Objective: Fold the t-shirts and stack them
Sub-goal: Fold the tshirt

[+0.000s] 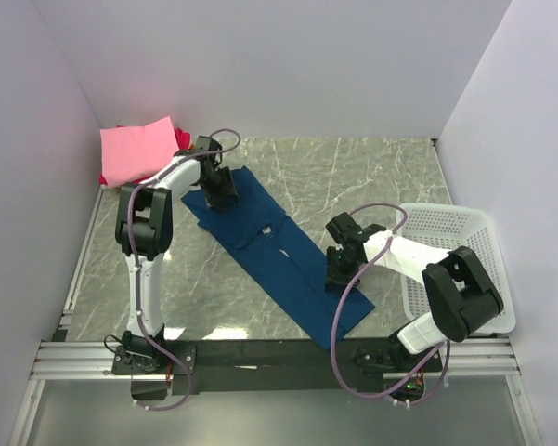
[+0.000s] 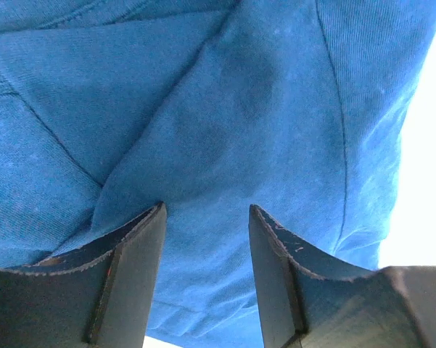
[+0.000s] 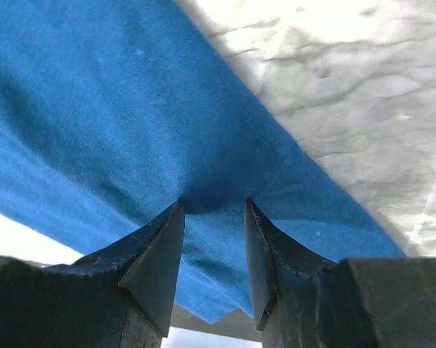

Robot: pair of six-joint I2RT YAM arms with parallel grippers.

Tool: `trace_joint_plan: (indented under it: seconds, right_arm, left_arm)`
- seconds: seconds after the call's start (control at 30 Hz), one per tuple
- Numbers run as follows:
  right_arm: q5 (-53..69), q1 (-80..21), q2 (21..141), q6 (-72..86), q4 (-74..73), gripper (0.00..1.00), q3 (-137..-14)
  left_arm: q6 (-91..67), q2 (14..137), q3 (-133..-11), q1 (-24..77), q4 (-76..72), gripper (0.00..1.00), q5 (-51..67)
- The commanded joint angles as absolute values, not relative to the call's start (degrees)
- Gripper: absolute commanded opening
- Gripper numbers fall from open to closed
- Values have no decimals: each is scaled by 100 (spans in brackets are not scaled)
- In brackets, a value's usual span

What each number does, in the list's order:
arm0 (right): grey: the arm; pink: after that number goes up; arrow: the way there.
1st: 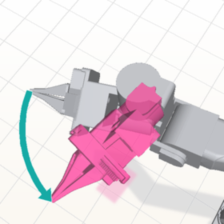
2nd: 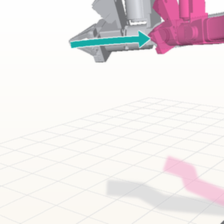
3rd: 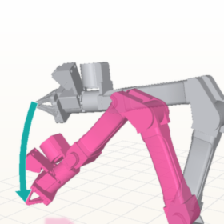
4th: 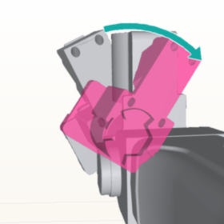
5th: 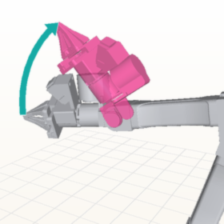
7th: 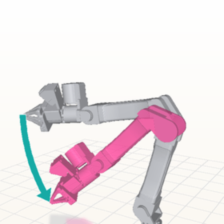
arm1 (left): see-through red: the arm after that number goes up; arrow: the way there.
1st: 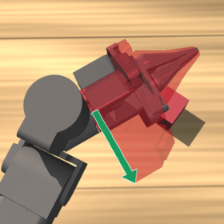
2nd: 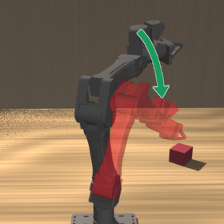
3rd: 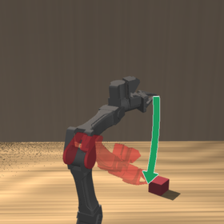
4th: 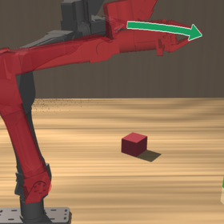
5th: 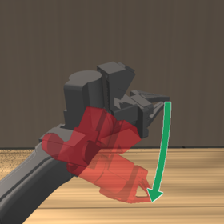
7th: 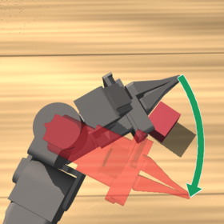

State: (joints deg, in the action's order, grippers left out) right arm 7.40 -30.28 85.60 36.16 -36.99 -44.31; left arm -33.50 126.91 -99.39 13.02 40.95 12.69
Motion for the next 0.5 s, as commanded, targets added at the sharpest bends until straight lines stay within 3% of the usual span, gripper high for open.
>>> trace_joint_plan:
  seconds: [0.0,0.47]
  right_arm:
    - [1045,-3181,8727,3577,-3243,46,-4061]
    - [1538,-4122,9184,4034,-3542,46,-4842]
  left_arm:
    - [-3287,13315,-10247,1336,3929,56,1231]
    - [-3138,14782,-11768,1345,2603,57,2276]
